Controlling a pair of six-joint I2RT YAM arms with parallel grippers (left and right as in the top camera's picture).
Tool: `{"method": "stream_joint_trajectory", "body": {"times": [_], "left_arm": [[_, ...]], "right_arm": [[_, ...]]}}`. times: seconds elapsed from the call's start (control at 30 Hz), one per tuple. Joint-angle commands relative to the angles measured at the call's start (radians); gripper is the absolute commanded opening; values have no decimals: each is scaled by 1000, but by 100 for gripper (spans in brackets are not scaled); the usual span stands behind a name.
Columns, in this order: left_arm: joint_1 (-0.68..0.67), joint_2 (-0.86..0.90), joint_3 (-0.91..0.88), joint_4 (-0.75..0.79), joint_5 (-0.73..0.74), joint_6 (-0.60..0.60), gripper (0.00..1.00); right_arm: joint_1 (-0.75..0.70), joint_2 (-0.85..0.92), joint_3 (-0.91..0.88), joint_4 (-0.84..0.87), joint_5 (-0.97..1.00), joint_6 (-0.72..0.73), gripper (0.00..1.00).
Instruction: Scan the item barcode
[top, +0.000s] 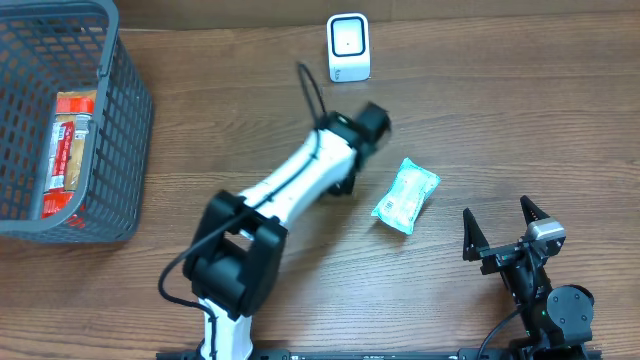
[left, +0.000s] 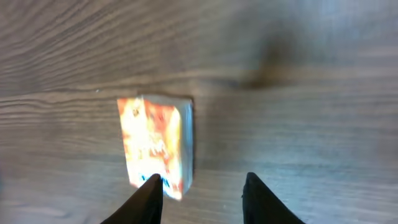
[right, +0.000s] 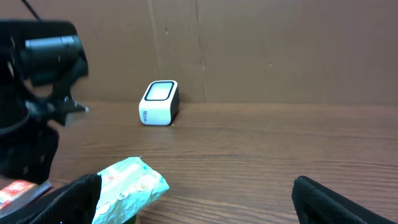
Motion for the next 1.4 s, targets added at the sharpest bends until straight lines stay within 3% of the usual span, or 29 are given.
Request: {"method": "stream_joint_trajectory", "body": {"times": [0.0,0.13,0.27,0.33,0.4,0.43,0.67,0.8,1.07,1.37], "left_arm": [[144,3,51,7,293,116,36],[266,3,46,-4,463,210,38],[345,3,26,-23,484,249,35],[364,3,12,-27,486,252,26],[369,3,-5,-23,502,260,8],[369,3,-13,-19,508,261,4],[314,3,-30,-16,544,287,4],[295,3,-38,-5,492,219,4],[288,3,-53,10,393,216,4],[288,3,-169,112,441,209,4]], "right_arm": [[-3,-9,-10,4,5,-4,100],[-3,-9,-10,4,5,-4,100],[-3,-9,-10,4,5,-4,100],[-3,-9,-10,4,5,-4,100],[-3,-9,-10,4,5,-4,100],[-3,-9,-10,4,4,-4,100],[-3,-9,-10,4,5,-4,100],[-3,-9,-10,4,4,-4,100],[-3,-9,-10,4,5,-4,100],[-3,-9,-10,4,5,-4,100]]}}
